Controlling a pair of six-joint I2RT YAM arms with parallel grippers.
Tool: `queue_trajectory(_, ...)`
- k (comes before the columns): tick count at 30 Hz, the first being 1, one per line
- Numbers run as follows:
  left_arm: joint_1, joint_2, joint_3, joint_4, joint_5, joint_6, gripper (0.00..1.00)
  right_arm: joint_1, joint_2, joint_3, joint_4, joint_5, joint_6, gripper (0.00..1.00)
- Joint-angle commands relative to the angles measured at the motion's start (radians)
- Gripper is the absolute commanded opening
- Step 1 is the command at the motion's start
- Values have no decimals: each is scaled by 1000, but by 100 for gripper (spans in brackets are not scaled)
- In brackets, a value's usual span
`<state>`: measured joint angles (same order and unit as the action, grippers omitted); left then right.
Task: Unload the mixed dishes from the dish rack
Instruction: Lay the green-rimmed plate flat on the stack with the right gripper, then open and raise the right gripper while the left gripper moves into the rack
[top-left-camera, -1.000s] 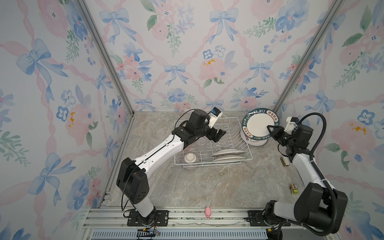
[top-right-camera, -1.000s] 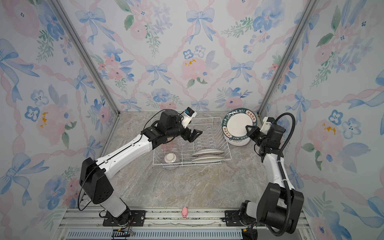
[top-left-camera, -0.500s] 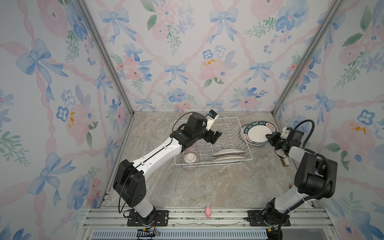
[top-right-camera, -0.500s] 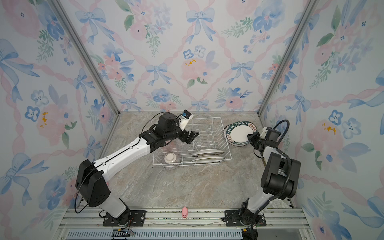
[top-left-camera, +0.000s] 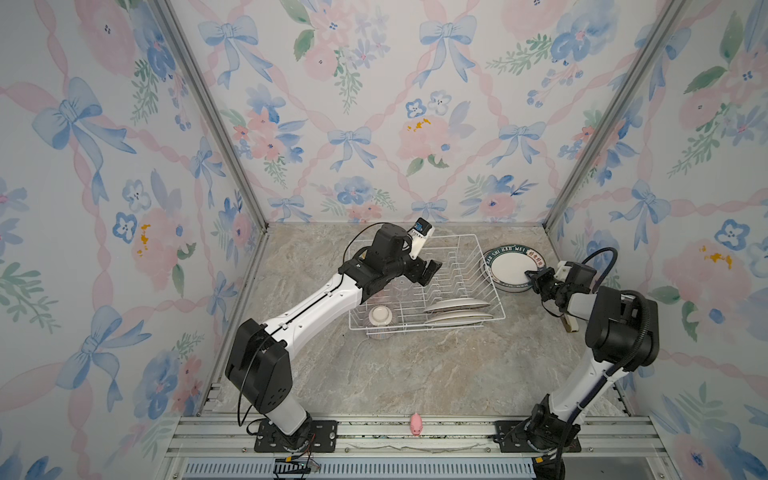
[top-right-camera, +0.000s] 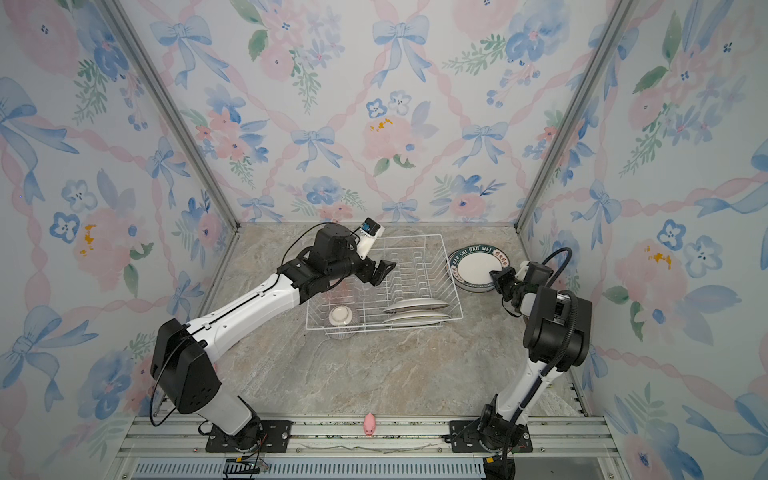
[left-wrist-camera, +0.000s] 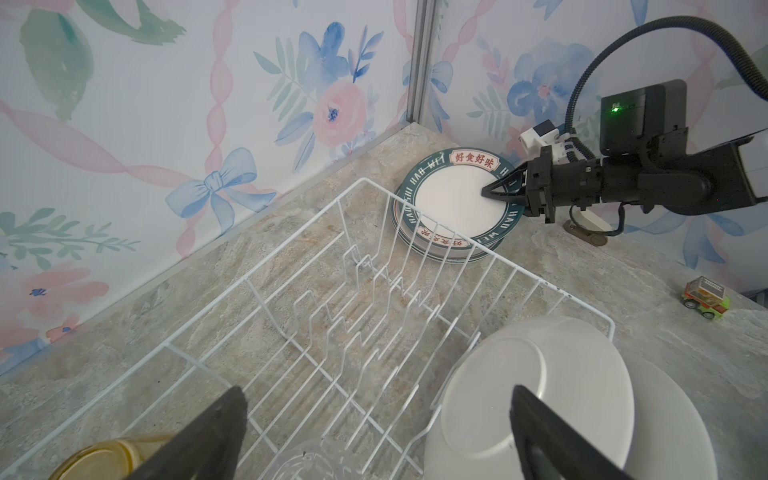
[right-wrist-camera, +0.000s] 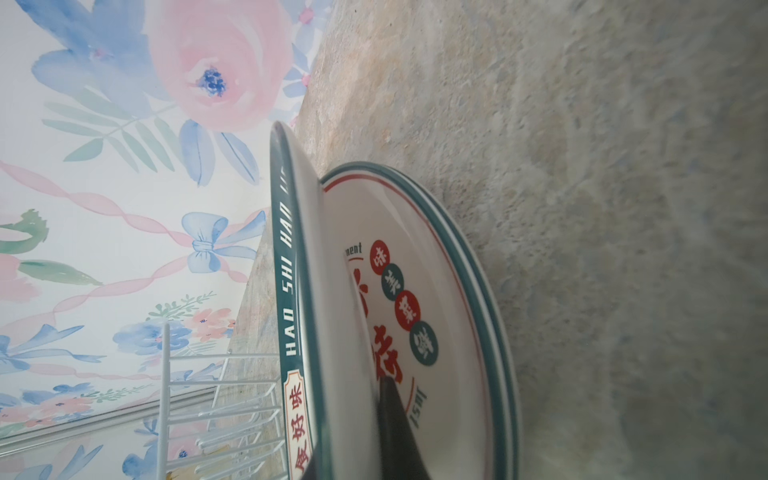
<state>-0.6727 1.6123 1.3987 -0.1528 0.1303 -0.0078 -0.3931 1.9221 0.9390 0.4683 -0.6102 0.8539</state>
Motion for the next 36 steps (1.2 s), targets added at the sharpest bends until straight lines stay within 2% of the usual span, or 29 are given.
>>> queue_trajectory(1, 6, -19, 3, 14, 6, -11, 98, 11, 38, 37, 120, -47, 49, 0)
queue_trajectory(9, 9, -16, 5, 15, 11, -11, 98, 28, 55, 38, 99, -50, 29, 1)
queue_trajectory(13, 9, -17, 4, 15, 15, -11, 98, 29, 29, 36, 40, -36, -5, 19)
queue_trajectory(15, 10, -20, 0, 15, 15, -11, 98, 29, 10, 36, -8, -23, -36, 30)
queue_trajectory(20, 10, -26, -9, 15, 19, -8, 98, 36, -35, 56, -163, 17, -135, 41)
queue_trajectory(28, 12, -31, -27, 15, 23, -1, 98, 60, -152, 82, -462, 139, -325, 49)
queue_trajectory(36, 15, -28, -40, 14, 32, 5, 98, 78, -193, 106, -626, 244, -421, 54)
